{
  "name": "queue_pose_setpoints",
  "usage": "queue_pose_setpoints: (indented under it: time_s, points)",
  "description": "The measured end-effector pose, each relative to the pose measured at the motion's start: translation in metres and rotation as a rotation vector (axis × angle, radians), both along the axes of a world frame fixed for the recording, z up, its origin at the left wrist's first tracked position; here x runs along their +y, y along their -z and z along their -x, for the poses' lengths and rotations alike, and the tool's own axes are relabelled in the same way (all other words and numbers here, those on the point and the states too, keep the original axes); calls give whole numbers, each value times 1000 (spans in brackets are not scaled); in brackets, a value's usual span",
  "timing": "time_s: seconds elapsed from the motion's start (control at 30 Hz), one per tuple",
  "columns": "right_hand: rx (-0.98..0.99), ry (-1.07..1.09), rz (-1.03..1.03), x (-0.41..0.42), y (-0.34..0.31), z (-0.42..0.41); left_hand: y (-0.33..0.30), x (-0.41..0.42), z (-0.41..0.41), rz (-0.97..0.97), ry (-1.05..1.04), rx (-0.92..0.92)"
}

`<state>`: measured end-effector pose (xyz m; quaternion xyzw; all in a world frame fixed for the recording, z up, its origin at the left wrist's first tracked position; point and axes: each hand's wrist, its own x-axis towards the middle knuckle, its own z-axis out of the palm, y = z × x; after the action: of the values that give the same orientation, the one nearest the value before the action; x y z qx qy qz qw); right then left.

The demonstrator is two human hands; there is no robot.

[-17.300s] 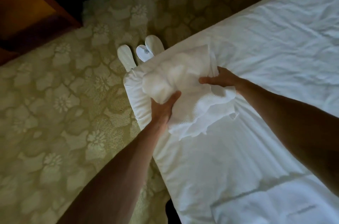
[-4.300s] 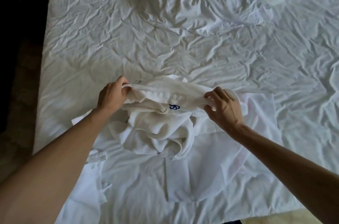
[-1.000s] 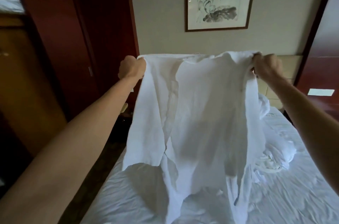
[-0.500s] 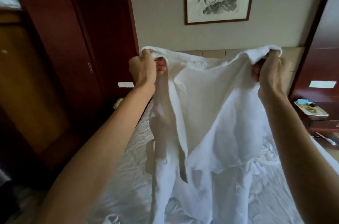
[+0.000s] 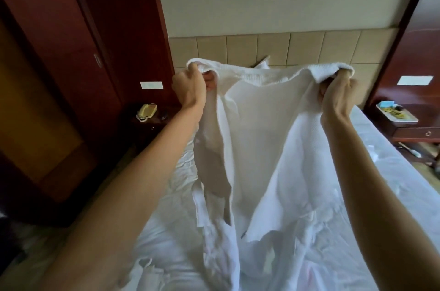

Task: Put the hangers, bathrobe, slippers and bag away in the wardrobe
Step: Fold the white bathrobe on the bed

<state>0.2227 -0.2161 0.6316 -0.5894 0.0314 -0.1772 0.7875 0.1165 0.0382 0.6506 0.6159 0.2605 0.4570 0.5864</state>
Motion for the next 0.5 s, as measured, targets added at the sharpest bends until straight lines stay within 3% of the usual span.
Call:
queue_pose_setpoints:
  time_s: [0.2,0.5]
  points:
    - [62,10,150,40,43,-77,39,49,-75,-39,52,180]
    - [268,-52,247,85,126,-183,135,104,-194,132,139,369]
